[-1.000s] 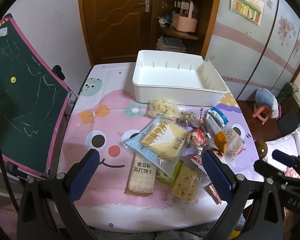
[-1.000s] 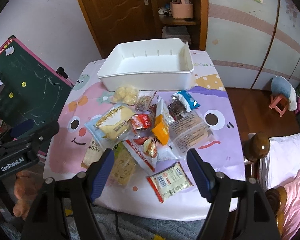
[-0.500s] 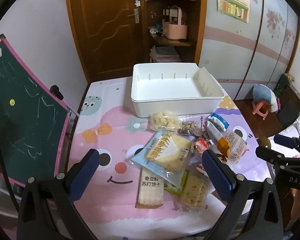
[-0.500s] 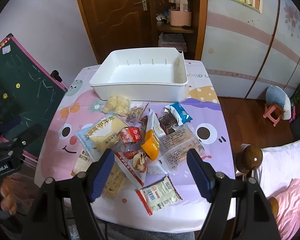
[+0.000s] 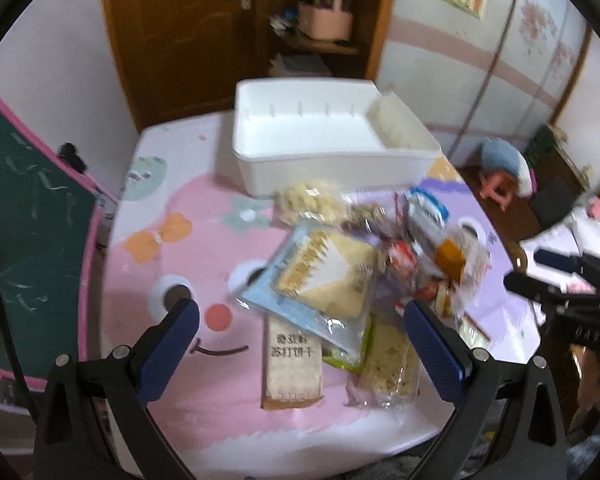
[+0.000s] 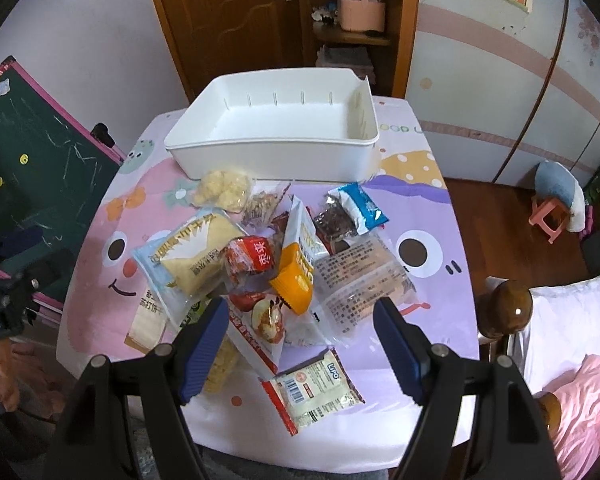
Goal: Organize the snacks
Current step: 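Grasp the yellow cake bag with the left tool while the right tool grasps the orange-and-white bar, then carry both snacks over the white basket and open both tools, then move both tools back over the remaining snacks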
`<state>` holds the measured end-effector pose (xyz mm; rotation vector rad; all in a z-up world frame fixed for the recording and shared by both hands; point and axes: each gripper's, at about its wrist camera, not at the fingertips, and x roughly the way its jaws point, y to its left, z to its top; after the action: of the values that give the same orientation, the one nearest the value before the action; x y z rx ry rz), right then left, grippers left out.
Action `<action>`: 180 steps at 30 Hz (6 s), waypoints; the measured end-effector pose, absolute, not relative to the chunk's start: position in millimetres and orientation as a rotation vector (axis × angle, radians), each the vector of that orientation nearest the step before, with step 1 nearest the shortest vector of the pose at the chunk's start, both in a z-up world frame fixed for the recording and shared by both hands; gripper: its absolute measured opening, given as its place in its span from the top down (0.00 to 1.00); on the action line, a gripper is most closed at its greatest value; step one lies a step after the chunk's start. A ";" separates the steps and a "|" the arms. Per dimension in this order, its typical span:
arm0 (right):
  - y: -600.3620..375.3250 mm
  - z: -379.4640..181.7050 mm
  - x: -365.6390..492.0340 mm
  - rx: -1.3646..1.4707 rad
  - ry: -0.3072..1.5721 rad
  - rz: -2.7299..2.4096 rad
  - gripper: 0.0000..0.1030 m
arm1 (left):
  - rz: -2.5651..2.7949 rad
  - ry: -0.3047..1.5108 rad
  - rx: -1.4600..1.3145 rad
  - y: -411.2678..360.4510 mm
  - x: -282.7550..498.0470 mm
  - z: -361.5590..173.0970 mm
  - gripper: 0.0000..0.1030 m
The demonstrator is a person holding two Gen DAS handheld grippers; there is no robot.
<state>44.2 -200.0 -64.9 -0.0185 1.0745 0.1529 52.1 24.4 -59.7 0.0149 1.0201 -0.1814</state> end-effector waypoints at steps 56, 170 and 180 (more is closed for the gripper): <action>-205.3 -131.9 111.1 0.049 1.098 0.214 0.83 | -0.201 1.281 0.118 -14.4 153.3 -172.7 0.42; -201.6 -13.2 35.4 0.001 0.899 0.301 0.38 | -0.135 0.808 0.047 35.6 49.0 16.0 0.03; -181.2 -73.8 11.8 -0.013 0.930 0.284 0.38 | -0.132 0.910 0.006 29.9 26.6 -68.4 0.03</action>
<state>11.8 -181.2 -73.8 -0.0130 0.9304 0.2841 26.6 29.9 -68.4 0.0059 0.9096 -0.1321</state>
